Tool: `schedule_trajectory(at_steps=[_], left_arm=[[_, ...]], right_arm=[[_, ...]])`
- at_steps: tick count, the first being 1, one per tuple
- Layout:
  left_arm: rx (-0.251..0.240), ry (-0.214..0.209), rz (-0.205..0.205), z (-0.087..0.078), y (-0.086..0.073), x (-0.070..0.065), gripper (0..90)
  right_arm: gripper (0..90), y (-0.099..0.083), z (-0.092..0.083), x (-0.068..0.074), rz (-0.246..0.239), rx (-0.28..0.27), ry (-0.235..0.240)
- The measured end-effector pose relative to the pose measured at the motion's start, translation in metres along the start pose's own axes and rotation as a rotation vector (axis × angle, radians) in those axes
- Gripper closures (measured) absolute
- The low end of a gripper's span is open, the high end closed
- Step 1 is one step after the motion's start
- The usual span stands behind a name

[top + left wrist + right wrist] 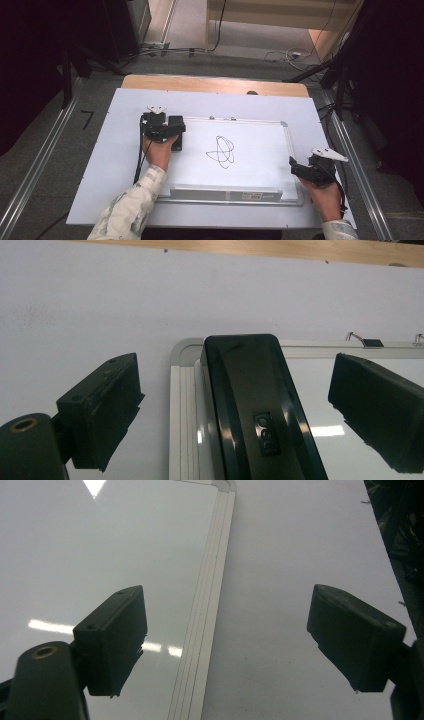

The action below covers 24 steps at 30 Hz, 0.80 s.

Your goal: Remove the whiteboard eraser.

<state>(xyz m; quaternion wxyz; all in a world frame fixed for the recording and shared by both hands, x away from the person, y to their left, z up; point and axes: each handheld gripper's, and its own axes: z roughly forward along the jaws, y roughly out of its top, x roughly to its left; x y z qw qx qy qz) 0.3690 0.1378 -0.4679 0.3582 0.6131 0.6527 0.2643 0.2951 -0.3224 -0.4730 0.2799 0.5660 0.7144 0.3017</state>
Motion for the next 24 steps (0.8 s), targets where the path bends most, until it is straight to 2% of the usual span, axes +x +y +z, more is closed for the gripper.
schedule_trajectory(at_steps=[13,24], left_arm=[[0.007,0.027,-0.013,0.013,0.005,-0.004,7.4],[0.029,0.061,-0.006,0.026,0.003,-0.005,9.2]], right_arm=[[14.9,0.0,0.0,0.0,-0.002,-0.001,0.001],[14.9,0.0,0.0,0.0,-0.002,0.0,0.001]])
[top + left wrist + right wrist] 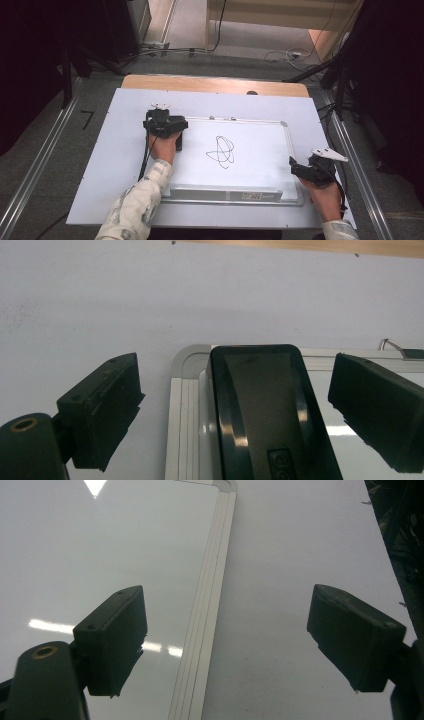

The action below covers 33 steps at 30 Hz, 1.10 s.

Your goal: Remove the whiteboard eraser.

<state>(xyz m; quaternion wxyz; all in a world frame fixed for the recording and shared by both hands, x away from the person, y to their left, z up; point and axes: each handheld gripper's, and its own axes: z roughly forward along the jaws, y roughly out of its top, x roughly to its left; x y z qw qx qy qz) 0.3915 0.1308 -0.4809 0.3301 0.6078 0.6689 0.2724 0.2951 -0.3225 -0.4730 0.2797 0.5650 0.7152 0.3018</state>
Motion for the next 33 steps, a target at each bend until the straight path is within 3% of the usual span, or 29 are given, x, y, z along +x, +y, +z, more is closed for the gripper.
schedule_trajectory(at_steps=[5,14,20,24,30,33], left_arm=[[0.003,0.003,0.016,0.003,-0.001,-0.002,12.9],[-0.012,0.028,0.116,0.003,0.001,-0.015,18.8],[0.013,0.017,0.122,0.006,-0.003,-0.021,20.9],[0.0,0.029,0.123,0.007,-0.004,-0.023,24.1],[0.027,0.036,0.112,0.009,-0.005,-0.02,33.0],[0.037,0.02,0.098,0.009,-0.005,-0.017,36.9]], right_arm=[[14.9,0.0,0.0,0.0,0.0,0.001,-0.001],[14.9,0.0,0.0,0.0,0.0,-0.002,0.001],[14.9,0.0,0.0,0.0,-0.003,-0.002,0.002],[14.9,0.0,0.0,0.0,-0.003,-0.002,0.001],[14.9,0.0,0.0,0.0,0.0,-0.003,0.0],[14.9,0.0,0.0,0.0,-0.003,-0.004,-0.001]])
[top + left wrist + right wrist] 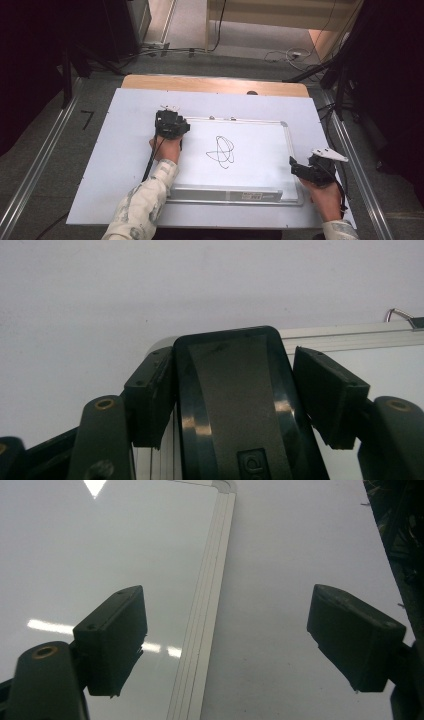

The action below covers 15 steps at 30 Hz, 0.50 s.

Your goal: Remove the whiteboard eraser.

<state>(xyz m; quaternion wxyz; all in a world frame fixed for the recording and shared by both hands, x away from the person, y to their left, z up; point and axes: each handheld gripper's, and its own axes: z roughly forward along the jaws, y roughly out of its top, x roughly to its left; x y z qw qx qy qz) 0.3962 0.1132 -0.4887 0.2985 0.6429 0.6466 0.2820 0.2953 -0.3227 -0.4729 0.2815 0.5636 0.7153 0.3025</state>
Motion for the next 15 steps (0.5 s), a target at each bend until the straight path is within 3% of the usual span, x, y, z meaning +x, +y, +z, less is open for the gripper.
schedule_trajectory(at_steps=[12,15], left_arm=[[0.002,-0.025,0.006,-0.0023,-0.0001,-0.0032,40.5],[0.002,-0.022,0.026,-0.0025,-0.0004,-0.0032,40.3]], right_arm=[[14.9,-0.0001,-0.0002,-0.0004,0.002,0.0,-0.001],[14.9,0.0001,-0.0001,-0.0001,-0.001,0.0,-0.001]])
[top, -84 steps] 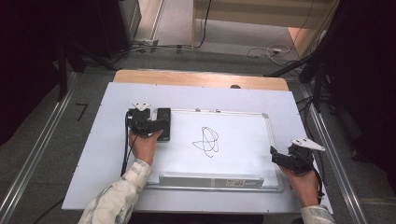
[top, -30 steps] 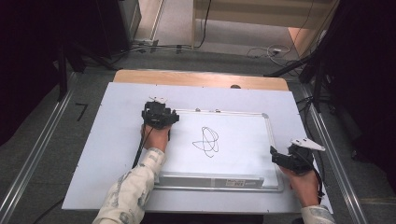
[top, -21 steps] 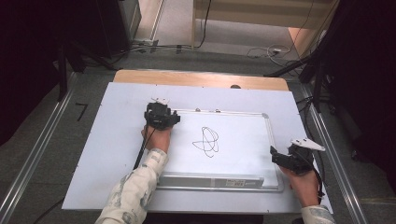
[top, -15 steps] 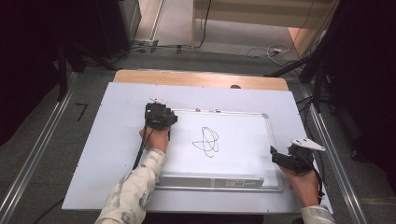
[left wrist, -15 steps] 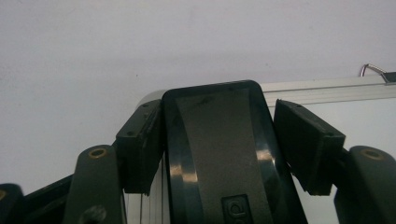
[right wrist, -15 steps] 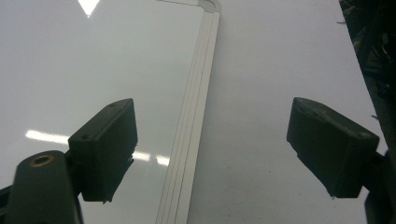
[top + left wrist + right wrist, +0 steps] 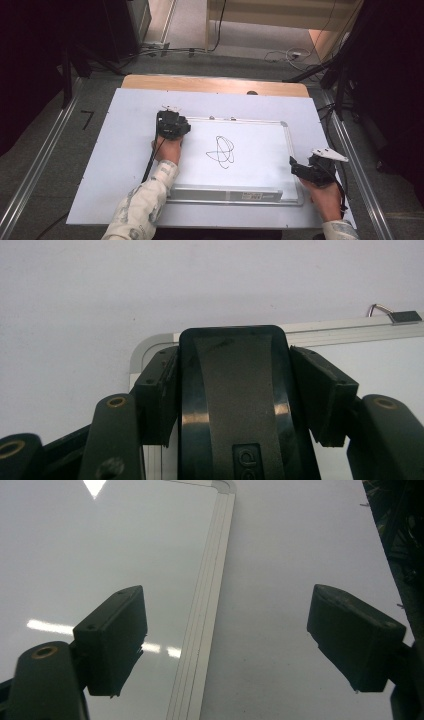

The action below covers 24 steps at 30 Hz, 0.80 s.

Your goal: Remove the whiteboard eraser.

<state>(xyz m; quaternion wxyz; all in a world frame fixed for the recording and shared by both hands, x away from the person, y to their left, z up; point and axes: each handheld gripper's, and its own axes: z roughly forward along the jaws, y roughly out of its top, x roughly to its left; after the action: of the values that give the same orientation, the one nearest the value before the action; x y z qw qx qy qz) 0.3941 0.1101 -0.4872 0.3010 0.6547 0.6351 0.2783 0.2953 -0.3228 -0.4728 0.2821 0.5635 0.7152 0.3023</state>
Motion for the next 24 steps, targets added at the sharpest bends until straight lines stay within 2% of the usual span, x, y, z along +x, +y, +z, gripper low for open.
schedule_trajectory(at_steps=[8,14,24], left_arm=[[0.0,-0.006,0.015,-0.001,0.0001,-0.0009,41.1],[0.004,-0.029,0.018,-0.0017,0.0004,0.0005,41.6],[0.003,-0.063,0.05,-0.0046,0.0004,0.0008,42.0]], right_arm=[[14.9,0.0,0.0001,0.0001,0.0,0.0,-0.001],[14.9,0.0,0.0002,0.0,-0.001,0.0,-0.002],[14.9,0.0001,0.0002,-0.0001,0.0,0.0,-0.004]])
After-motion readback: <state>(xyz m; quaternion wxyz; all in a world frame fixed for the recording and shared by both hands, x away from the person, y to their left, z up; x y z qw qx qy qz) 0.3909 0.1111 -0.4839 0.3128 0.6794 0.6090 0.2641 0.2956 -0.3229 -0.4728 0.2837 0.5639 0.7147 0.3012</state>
